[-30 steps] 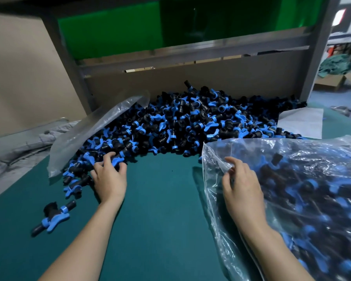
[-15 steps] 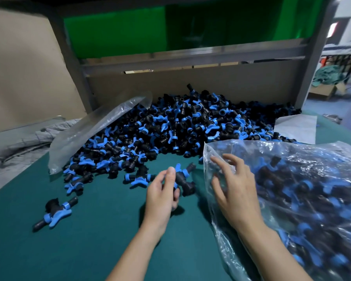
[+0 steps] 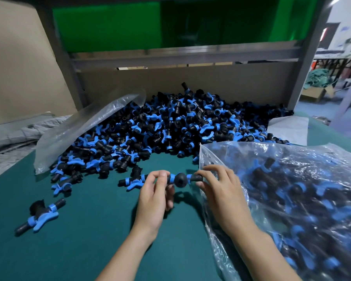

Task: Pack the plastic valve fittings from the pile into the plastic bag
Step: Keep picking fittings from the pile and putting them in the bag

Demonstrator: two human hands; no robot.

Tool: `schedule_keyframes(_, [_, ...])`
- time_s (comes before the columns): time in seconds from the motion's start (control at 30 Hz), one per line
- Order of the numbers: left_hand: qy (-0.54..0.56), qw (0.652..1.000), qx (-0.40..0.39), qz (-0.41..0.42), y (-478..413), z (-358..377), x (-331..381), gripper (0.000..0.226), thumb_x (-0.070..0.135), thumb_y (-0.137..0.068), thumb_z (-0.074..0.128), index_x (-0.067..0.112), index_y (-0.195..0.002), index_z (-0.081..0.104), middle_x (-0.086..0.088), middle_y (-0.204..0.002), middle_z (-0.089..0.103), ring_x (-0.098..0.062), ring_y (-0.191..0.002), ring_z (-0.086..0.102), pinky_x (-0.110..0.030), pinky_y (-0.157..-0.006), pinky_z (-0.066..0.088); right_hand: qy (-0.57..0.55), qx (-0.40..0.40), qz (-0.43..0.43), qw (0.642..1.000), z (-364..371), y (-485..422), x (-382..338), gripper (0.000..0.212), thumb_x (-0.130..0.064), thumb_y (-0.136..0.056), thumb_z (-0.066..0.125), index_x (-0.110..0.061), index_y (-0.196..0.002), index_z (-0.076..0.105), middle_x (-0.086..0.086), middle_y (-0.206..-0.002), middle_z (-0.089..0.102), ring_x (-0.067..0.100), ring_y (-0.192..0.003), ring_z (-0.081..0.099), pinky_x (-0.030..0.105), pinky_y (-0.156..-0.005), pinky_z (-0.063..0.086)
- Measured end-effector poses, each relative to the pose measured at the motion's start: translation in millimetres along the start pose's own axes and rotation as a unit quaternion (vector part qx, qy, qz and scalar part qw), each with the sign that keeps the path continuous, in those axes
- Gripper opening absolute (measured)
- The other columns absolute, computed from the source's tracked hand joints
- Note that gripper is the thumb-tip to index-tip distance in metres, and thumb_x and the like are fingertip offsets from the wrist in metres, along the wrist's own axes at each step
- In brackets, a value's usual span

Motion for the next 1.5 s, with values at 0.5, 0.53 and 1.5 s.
schedule_keyframes(0.5, [-0.007, 1.000, -0.006, 0.023, 1.4, 1.9, 4.5, 0.019, 0.034, -0.100, 0.048, 0.034, -0.090, 0.064, 0.006, -0.067, 0.060, -0.011, -0.049, 0.048, -0.020, -0.042, 0.036, 0.000, -0.027, 0.024, 0.999, 2.6, 1.2, 3.3, 0.036, -0.044, -0.098, 0.040, -0.023, -0.116, 0.062, -0.001, -0.120, 0.054, 0.022, -0.110, 0.048, 0.036, -0.092, 0.044])
schedule_keyframes(0.53, [-0.005, 1.000, -0.006, 0.022, 1.3, 1.8, 4.2, 0.019, 0.033, -0.101, 0.048, 0.035, -0.092, 0.065, 0.007, -0.068, 0.060, -0.011, -0.049, 0.048, -0.020, -0.042, 0.035, -0.001, -0.031, 0.025, 0.999, 2.8, 1.4, 3.8, 0.036, -0.045, -0.099, 0.038, -0.023, -0.117, 0.061, -0.001, -0.121, 0.054, 0.021, -0.111, 0.047, 0.035, -0.092, 0.043])
schedule_keyframes(1.5, [-0.059, 0.995, -0.022, 0.079, 28.9, 3.1, 12.7, 0.021, 0.051, -0.089, 0.053, 0.034, -0.090, 0.066, 0.010, -0.067, 0.060, -0.008, -0.057, 0.049, -0.019, -0.050, 0.042, 0.087, 0.091, 0.146, 0.981, -52.2, 2.1, 11.7, 0.051, -0.020, -0.085, 0.071, -0.017, -0.134, 0.055, 0.014, -0.127, 0.054, 0.032, -0.106, 0.054, 0.044, -0.085, 0.046])
Point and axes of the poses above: each hand's wrist, its own y-axis away from the middle knuckle, its own z-axis out of the palm, x = y × z, the point moved 9 cm from there along -y, towards the middle knuckle
